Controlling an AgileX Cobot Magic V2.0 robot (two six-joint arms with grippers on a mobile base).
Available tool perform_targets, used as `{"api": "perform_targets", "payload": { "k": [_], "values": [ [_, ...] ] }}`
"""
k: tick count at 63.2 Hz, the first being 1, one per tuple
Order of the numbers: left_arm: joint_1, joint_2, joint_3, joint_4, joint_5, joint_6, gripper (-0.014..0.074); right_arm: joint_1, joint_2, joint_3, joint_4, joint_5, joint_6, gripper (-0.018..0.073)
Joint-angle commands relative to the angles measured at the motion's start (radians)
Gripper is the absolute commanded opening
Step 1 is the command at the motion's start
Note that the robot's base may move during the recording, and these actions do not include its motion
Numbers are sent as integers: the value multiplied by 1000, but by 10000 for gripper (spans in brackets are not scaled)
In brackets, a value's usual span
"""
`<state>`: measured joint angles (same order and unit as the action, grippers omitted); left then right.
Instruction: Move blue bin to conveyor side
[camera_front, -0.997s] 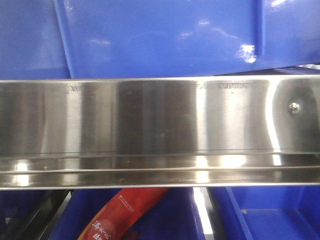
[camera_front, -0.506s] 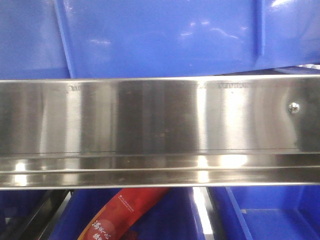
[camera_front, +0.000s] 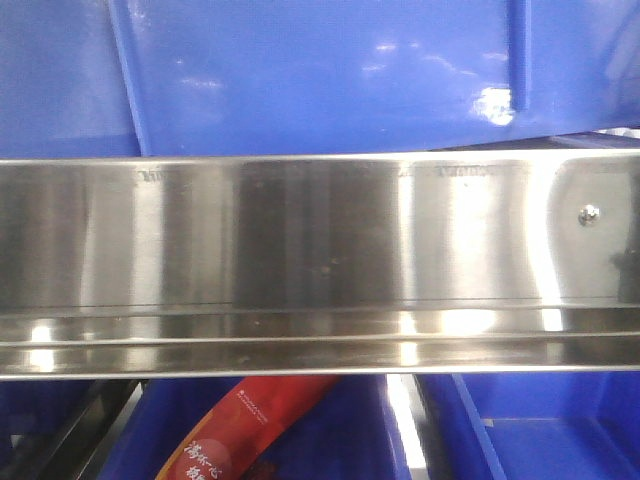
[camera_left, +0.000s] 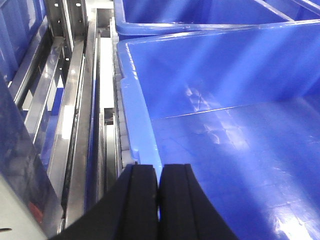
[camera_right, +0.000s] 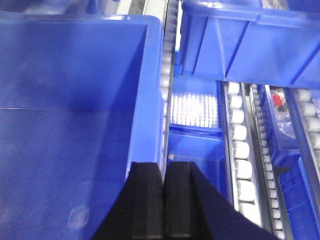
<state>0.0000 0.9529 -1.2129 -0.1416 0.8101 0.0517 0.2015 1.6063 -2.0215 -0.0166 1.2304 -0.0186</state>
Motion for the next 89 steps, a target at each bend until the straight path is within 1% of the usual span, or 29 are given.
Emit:
{"api": "perform_targets", "payload": {
  "k": [1, 3, 9, 16, 19, 53, 68, 72, 89],
  "values": [
    [-4, -1, -9, -13, -14, 1, -10, 1, 15, -19, -16, -9, -9, -57],
    [-4, -1, -9, -13, -14, 1, -10, 1, 21, -19, -16, -9, -9, -33],
    [-4, -1, -9, -13, -14, 1, -10, 1, 37, -21, -16, -9, -9, 104],
    [-4, -1, -9, -13, -14, 1, -10, 1, 54, -21, -16, -9, -9, 298],
    [-4, -1, -9, -13, -14, 1, -10, 1, 58, -21, -16, -9, -9, 330],
    [-4, -1, -9, -15, -14, 1, -10, 2, 139, -14, -9, -9, -9, 328],
    [-4, -1, -9, -15, -14, 1, -10, 2, 147, 3, -8, -9, -9, 327],
    [-4, -1, -9, -17, -12, 1, -10, 2, 147, 23, 17, -9, -9, 327],
    [-4, -1, -9, -17, -12, 1, -10, 2, 147, 34, 17, -9, -9, 327]
  ]
}}
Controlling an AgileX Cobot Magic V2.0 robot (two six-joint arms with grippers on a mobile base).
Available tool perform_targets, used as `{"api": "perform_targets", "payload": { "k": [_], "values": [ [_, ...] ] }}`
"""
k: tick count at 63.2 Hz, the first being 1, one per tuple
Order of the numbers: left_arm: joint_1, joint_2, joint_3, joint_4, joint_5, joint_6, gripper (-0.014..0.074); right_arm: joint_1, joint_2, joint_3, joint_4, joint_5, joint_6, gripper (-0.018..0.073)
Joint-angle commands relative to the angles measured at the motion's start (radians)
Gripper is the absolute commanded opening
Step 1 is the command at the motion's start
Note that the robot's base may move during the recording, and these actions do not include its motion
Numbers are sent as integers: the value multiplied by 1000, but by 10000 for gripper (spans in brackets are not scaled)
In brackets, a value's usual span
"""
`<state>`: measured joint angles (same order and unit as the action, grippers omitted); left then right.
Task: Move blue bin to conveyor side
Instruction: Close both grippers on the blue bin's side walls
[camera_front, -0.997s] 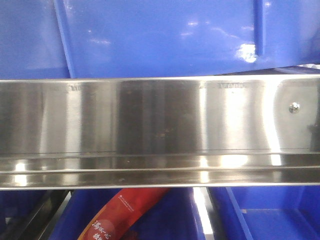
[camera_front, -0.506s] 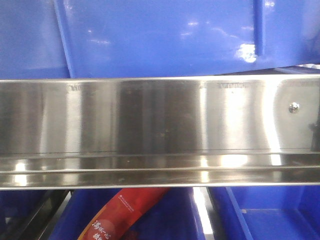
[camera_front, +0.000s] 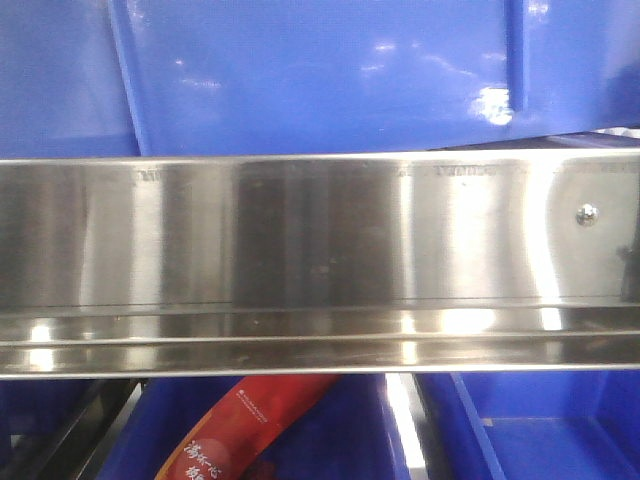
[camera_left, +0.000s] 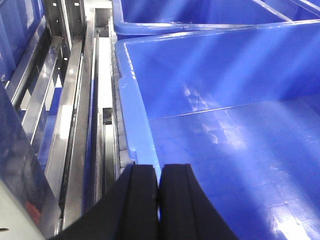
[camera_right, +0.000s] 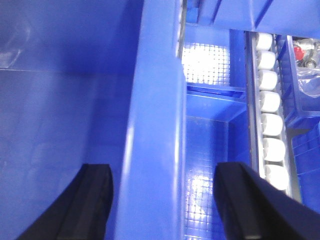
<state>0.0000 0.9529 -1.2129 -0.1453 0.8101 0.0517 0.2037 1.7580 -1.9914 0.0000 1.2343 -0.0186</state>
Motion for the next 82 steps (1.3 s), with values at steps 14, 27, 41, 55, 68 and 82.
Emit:
{"api": "perform_targets", "payload": {
  "k": [14, 27, 41, 55, 68, 82],
  "values": [
    [-4, -1, -9, -14, -12, 1, -10, 0, -5, 4, 0, -13, -9, 312],
    [-4, -1, -9, -14, -12, 1, -10, 0, -5, 4, 0, -13, -9, 169],
    [-4, 0, -9, -66, -18, 1, -10, 0, -5, 4, 0, -13, -15, -81],
    [-4, 14, -9, -103, -78, 1, 14, 0, -9, 4, 0, -13, -22, -78],
    [-4, 115, -15, -157, -129, 1, 218, 0, -9, 2, 0, -13, -26, -78],
    [-7, 226, -89, -165, -144, 1, 404, 0, -9, 2, 0, -13, -26, -78]
  ]
}}
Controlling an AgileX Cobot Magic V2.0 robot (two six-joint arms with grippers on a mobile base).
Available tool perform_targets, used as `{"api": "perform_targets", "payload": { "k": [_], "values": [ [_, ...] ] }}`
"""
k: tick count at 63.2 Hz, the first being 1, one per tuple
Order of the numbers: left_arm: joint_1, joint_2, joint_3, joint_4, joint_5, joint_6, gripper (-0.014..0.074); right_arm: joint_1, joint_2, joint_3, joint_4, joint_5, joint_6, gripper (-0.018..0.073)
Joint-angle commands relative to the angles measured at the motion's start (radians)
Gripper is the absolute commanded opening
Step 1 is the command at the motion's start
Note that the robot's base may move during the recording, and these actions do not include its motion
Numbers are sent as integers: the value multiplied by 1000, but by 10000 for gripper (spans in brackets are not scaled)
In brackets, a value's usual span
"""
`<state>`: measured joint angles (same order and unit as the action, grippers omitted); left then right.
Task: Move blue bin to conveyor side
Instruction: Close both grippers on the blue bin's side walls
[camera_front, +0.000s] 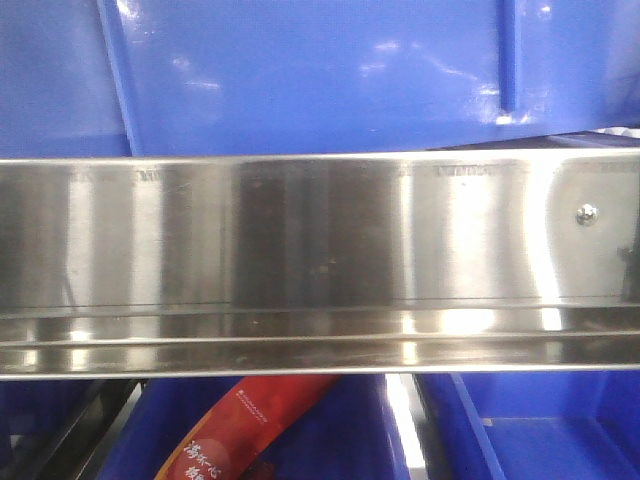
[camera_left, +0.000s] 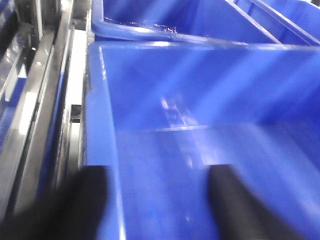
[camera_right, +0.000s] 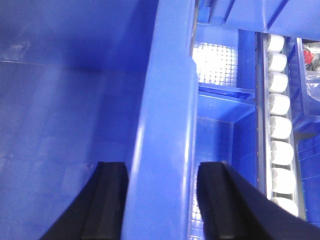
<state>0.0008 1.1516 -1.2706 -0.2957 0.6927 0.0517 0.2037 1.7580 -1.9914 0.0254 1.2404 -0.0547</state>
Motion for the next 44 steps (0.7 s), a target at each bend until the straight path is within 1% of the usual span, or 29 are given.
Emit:
{"api": "perform_targets", "payload": {
  "k": [1, 10, 17, 44],
  "values": [
    [-7, 39, -39, -15, -26, 1, 407, 0, -9, 2, -25, -19, 10, -78],
    [-7, 106, -94, -15, -20, 1, 407, 0, -9, 2, -25, -19, 10, -78],
    [-7, 146, -126, -15, -41, 1, 407, 0, -9, 2, -25, -19, 10, -78],
    [-7, 281, -177, -11, -56, 1, 402, 0, -9, 2, -25, -19, 10, -78]
  ]
}}
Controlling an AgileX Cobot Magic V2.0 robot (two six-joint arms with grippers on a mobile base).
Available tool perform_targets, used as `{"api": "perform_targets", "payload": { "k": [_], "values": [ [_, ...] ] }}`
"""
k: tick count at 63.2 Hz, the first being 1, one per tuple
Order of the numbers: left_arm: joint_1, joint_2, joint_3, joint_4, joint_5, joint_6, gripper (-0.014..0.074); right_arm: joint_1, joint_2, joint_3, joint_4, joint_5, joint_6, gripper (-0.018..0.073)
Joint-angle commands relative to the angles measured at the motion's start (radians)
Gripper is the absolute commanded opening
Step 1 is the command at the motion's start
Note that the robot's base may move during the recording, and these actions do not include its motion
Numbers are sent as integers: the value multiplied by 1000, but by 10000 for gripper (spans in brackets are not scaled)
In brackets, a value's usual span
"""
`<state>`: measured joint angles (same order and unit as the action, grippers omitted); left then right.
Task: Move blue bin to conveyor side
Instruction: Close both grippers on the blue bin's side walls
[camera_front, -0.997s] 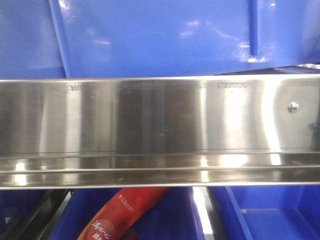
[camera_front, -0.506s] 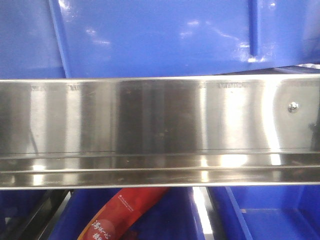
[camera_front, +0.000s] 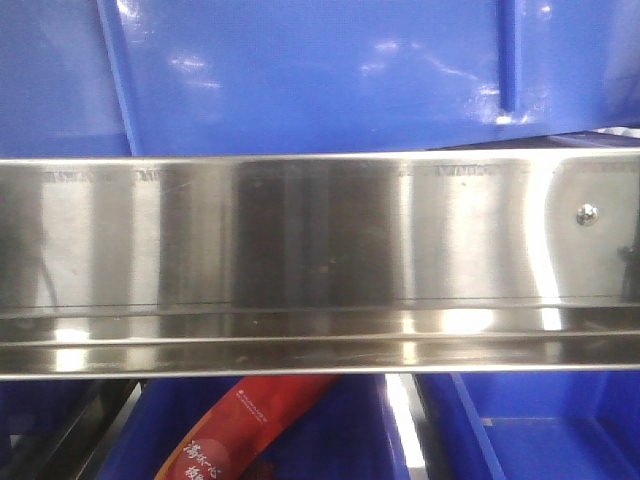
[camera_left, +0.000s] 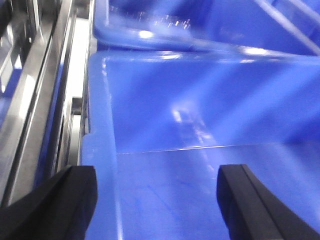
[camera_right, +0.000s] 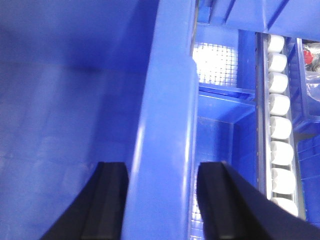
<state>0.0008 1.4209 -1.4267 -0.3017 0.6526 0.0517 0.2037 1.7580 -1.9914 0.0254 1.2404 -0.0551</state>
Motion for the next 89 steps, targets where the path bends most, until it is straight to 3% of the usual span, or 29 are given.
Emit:
{"api": "perform_targets", "payload": {
  "k": [1, 9, 18, 32, 45, 89],
  "values": [
    [-7, 19, -21, -3, -16, 1, 402, 0, -9, 2, -25, -19, 11, -78],
    [-7, 36, -22, 4, -16, 1, 402, 0, -9, 2, -25, -19, 11, -78],
    [-5, 44, -22, 68, -2, -4, 402, 0, -7, 2, -25, -19, 10, -78],
    [5, 44, -22, 72, 30, -5, 402, 0, -6, 2, -25, -19, 10, -78],
    [5, 55, -22, 107, 45, -62, 402, 0, -6, 2, -25, -19, 10, -78],
    [5, 96, -22, 111, 147, -90, 401, 0, -6, 2, -25, -19, 10, -78]
  ]
}}
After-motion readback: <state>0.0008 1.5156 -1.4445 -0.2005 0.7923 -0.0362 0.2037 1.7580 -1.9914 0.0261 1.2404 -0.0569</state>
